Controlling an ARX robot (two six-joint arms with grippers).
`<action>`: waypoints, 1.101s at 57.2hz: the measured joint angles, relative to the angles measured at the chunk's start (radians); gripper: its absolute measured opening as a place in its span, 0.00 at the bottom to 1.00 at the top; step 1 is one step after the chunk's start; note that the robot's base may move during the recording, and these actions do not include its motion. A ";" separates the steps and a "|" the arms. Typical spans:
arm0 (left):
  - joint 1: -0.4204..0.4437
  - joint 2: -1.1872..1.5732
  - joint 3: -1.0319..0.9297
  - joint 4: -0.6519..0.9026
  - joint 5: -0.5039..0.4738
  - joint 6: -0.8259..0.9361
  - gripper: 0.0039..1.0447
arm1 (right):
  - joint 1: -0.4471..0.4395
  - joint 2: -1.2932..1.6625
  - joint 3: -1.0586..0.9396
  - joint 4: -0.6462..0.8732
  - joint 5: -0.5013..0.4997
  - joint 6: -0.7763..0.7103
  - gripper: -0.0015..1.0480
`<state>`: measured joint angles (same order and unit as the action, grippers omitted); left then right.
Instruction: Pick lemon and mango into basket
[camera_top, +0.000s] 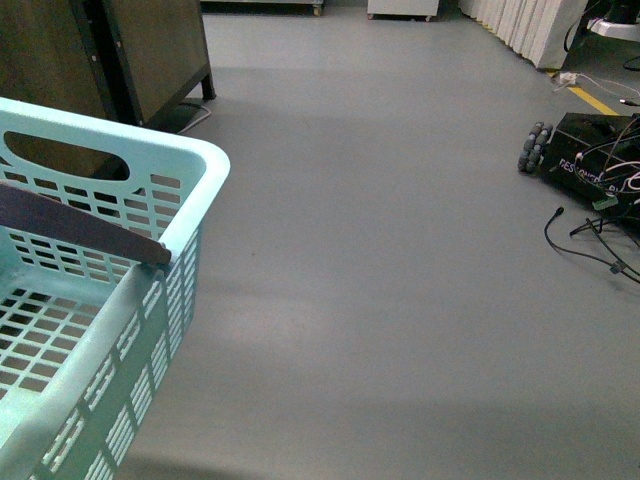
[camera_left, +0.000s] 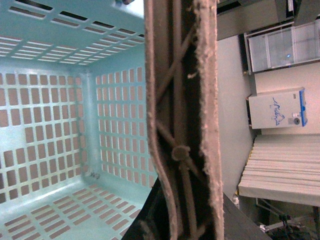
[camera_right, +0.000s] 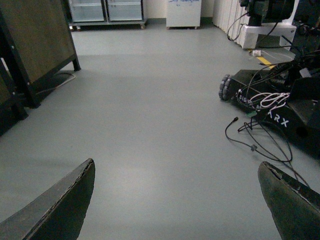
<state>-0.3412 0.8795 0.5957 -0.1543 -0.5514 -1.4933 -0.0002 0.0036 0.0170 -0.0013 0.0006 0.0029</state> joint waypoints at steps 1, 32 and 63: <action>-0.002 -0.004 0.000 -0.003 -0.001 -0.002 0.05 | 0.000 0.000 0.000 0.000 0.000 0.000 0.92; -0.035 -0.059 0.001 -0.021 -0.040 0.007 0.05 | 0.000 0.000 0.000 0.000 0.000 0.000 0.92; -0.036 -0.058 0.001 -0.023 -0.039 0.008 0.05 | 0.000 0.000 0.000 0.000 0.000 0.000 0.92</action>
<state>-0.3771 0.8211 0.5964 -0.1772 -0.5907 -1.4857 -0.0002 0.0036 0.0170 -0.0013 0.0002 0.0029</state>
